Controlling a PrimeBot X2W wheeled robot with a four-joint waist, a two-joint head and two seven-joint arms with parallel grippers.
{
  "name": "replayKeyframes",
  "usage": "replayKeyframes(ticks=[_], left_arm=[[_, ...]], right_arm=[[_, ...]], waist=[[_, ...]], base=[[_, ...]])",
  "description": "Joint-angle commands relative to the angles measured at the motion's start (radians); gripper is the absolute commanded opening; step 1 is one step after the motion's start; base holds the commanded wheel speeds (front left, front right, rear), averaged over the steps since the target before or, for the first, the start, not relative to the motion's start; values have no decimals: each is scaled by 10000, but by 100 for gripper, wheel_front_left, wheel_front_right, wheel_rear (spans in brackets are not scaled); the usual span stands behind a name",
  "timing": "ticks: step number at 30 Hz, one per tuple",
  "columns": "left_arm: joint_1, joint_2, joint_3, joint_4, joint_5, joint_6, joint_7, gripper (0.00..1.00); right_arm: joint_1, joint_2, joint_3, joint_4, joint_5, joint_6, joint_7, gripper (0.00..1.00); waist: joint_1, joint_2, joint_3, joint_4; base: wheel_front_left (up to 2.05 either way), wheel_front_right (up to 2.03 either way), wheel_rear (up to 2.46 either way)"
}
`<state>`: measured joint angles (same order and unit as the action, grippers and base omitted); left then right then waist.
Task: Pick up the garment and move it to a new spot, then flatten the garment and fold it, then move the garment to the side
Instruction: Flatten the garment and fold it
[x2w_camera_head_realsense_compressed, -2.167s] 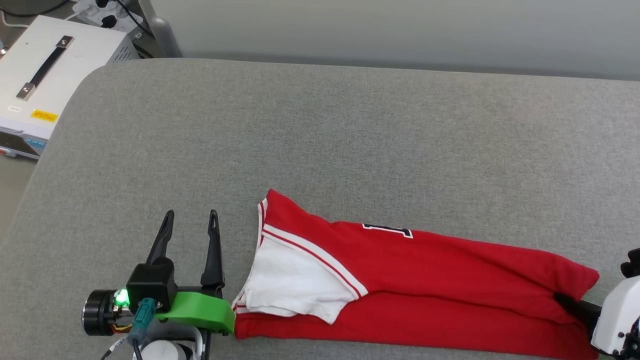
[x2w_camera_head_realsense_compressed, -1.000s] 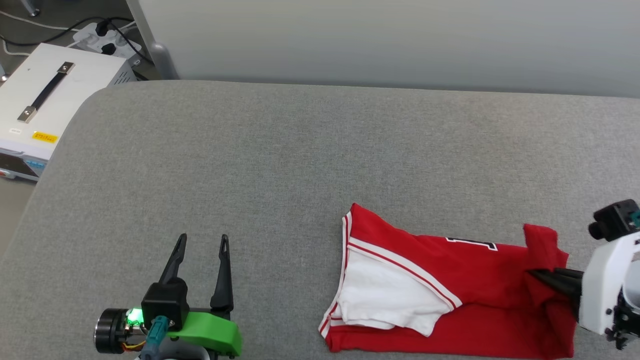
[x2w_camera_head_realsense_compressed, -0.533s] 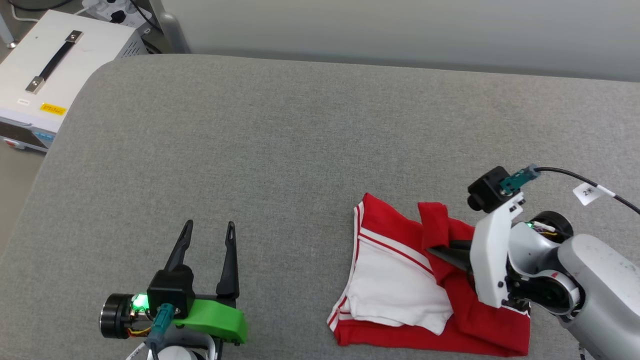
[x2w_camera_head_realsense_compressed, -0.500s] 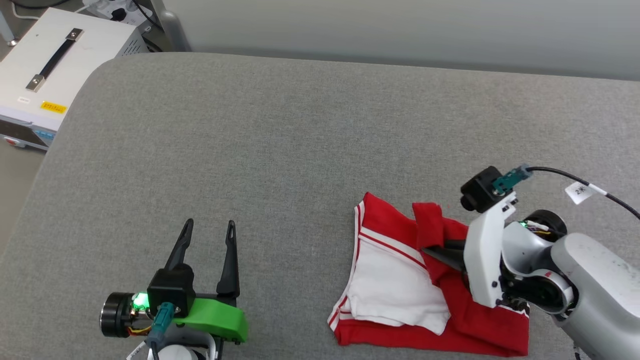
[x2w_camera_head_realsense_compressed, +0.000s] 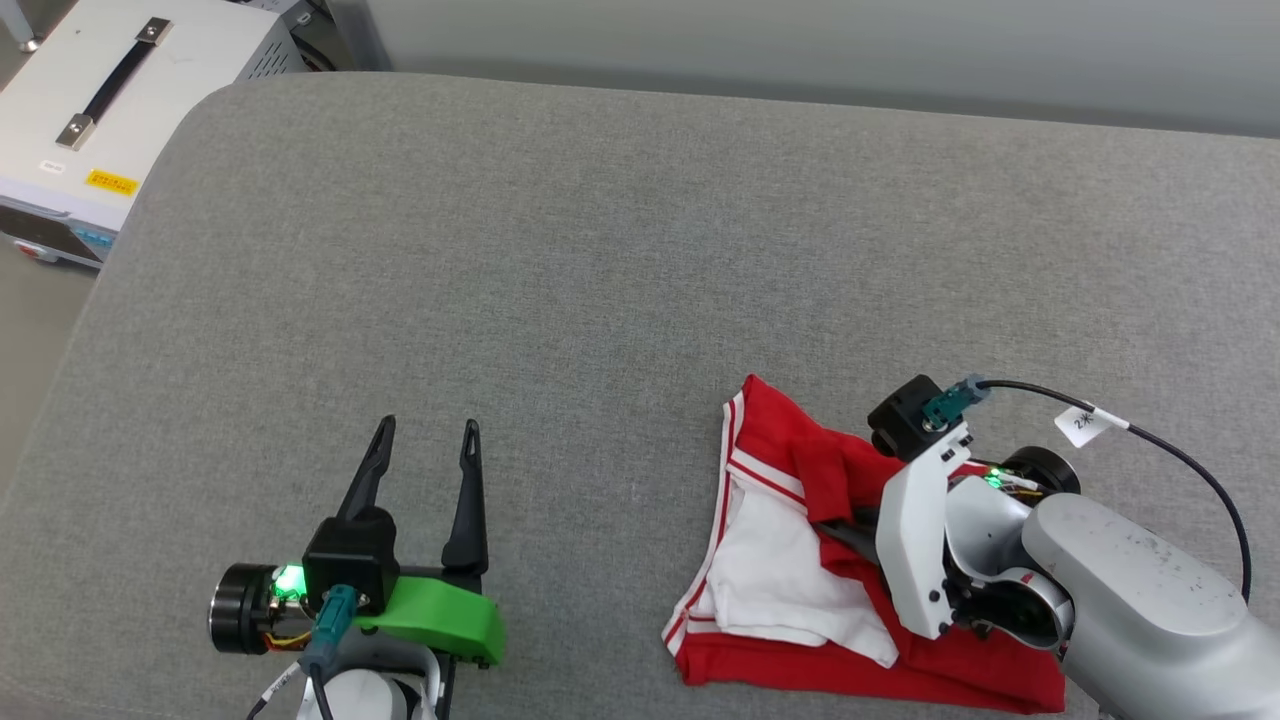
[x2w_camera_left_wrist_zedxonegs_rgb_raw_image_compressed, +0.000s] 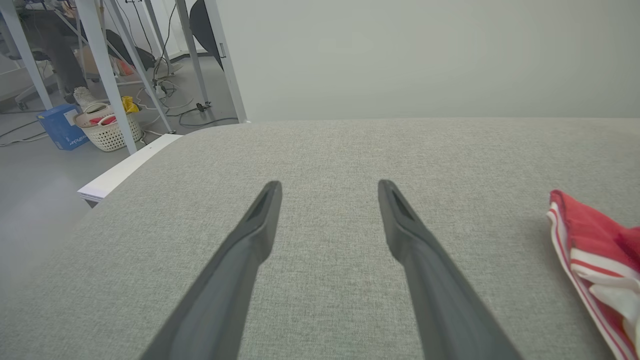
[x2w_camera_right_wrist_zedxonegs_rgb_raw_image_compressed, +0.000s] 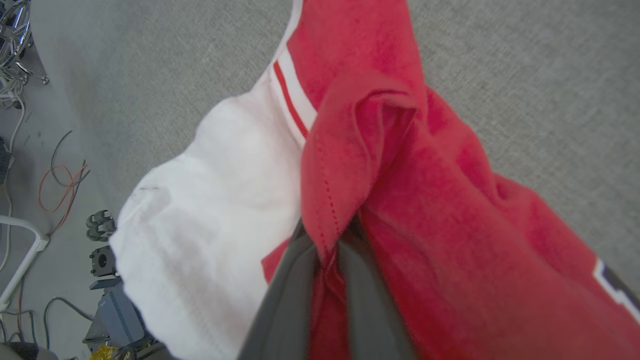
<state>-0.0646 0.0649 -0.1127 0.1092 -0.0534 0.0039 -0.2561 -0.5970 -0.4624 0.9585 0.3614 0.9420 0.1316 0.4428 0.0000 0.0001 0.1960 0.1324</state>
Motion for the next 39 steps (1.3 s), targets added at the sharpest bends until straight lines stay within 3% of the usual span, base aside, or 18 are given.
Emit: replayKeyframes(ticks=[1, 2, 3, 11, 15, 20, 24, 30, 39], left_arm=[[-126, -47, 43, 31, 58, -28, -57, 100], [-109, -50, 53, 45, 64, -31, -57, 100], [-85, -52, 60, 66, 73, -40, -57, 100], [187, -46, 168, 76, 140, -93, -57, 100], [340, -37, 194, 11, 146, -148, -57, 100], [501, -36, 227, -61, 141, -180, -57, 100], [657, -36, 279, -121, 113, -183, -57, 100], [889, -36, 306, -188, 84, -222, -57, 100], [1281, -42, 367, -338, -3, -259, -57, 100]], right_arm=[[-99, 20, 148, 186, -1, -9, -281, 31], [-133, 26, 189, 200, 18, -9, -456, 46], [-173, 5, 229, 165, 45, -9, -691, 100], [-213, -601, -518, -431, -494, -9, -3211, 100], [25, -865, -1568, -366, -1542, -9, -4663, 100], [822, -707, -3356, -158, -3022, -9, -6158, 100], [1695, -382, -4899, -357, -4389, -9, -6762, 100], [3375, 715, -7286, -1341, -5749, -9, -7014, 100], [5584, 2099, -9021, -2980, -6433, -9, -7043, 100]], waist=[[0, -1, -86, -71], [0, -1, -139, -99], [0, -1, -205, -129], [0, -1, -819, -492], [0, -1, -1047, -725], [0, -1, -1324, -992], [0, -1, -1500, -1187], [0, -1, -1709, -1382], [0, -1, -1920, -1439]], base=[[0, 0, 0], [0, 0, 0], [0, 0, 0], [0, 0, 0], [0, 0, 0], [0, 0, 0], [0, 0, 0], [0, 0, 0], [0, 0, 0]])
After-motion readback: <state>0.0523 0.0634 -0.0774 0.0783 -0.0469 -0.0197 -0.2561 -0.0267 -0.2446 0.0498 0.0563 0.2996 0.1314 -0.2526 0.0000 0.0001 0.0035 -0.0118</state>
